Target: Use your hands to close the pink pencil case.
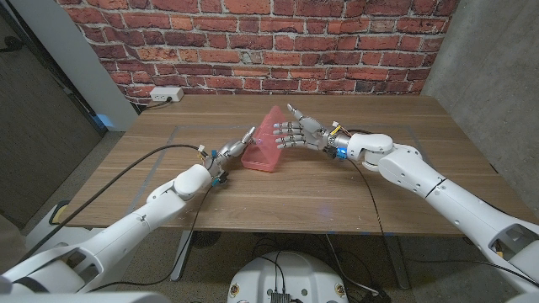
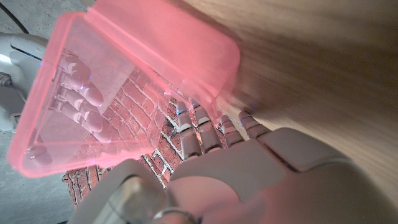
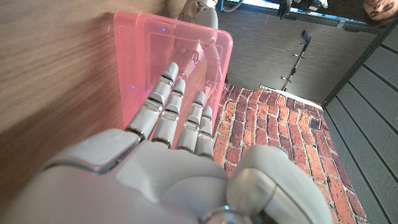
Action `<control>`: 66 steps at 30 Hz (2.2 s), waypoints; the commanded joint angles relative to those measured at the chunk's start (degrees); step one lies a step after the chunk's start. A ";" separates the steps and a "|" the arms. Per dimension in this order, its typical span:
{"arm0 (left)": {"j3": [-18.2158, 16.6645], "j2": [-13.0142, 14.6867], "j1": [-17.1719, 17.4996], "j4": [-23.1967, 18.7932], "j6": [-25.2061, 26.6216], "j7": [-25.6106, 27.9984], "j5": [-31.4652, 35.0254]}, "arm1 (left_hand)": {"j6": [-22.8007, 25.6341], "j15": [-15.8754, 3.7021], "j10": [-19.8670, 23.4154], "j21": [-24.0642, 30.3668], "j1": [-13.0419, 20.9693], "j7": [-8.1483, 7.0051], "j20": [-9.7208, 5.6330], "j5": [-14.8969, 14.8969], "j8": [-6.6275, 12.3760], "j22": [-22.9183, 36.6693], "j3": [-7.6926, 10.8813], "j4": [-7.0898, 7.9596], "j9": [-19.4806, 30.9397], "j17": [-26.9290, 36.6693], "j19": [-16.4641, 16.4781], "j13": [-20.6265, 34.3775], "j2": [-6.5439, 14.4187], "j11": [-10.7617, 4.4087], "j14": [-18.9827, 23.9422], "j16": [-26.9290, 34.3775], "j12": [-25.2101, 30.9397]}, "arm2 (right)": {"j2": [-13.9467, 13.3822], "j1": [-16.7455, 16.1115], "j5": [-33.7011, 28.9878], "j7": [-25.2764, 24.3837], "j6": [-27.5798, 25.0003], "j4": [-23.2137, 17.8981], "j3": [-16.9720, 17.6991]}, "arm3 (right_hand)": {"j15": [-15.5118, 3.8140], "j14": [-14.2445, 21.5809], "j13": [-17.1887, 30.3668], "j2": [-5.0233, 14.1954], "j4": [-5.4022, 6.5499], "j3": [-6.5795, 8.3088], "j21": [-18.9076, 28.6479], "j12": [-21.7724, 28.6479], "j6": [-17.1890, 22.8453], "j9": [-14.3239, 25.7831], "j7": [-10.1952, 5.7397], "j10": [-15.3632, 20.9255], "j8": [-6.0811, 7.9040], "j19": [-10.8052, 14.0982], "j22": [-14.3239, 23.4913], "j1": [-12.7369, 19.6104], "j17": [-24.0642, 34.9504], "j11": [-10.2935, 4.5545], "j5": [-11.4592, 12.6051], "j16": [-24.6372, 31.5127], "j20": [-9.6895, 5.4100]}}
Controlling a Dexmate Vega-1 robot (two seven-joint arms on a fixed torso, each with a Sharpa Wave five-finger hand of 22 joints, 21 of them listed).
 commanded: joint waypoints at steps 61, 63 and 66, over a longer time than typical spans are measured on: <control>-4.45 2.83 5.76 -11.10 3.47 8.23 2.96 | -7.74 -3.96 0.38 -0.46 3.72 -1.66 0.71 1.95 2.32 0.04 1.06 -2.72 -0.01 -0.01 0.14 -0.03 -0.64 -1.66 0.72 -0.43 0.03 | -0.30 6.85 -4.79 13.41 -0.32 4.00 -5.18 | -4.80 -4.85 0.18 3.58 4.96 6.19 1.29 -3.70 -9.53 0.08 -2.99 -16.26 -3.01 -5.38 5.16 -4.84 4.13 -2.65 0.94 2.85 2.44; -4.98 3.35 6.37 -12.10 4.42 9.22 3.41 | -6.79 -3.93 0.80 -0.44 3.82 -1.39 0.89 1.98 2.66 0.06 1.05 -2.73 -0.01 0.01 0.20 -0.02 -0.63 -1.72 1.09 -0.26 0.12 | -0.32 6.87 -4.85 13.55 -0.25 4.03 -5.20 | -4.79 -4.87 0.18 3.51 4.96 6.25 1.40 -3.65 -9.53 0.08 -3.02 -16.23 -2.99 -5.36 5.27 -4.92 4.22 -2.57 0.94 2.86 2.41; -5.71 4.14 7.31 -13.33 5.42 10.44 3.90 | -5.56 -3.98 2.37 -0.38 3.95 -0.51 1.04 2.04 3.03 0.12 1.01 -2.69 0.00 0.08 0.39 0.06 -0.61 -2.02 2.26 0.20 0.57 | -0.34 6.80 -4.93 13.39 -0.25 3.95 -5.14 | -4.70 -4.97 0.18 3.42 4.95 6.32 1.51 -3.59 -9.49 0.08 -2.95 -16.21 -2.95 -5.42 5.41 -5.03 4.33 -2.52 0.93 2.83 2.45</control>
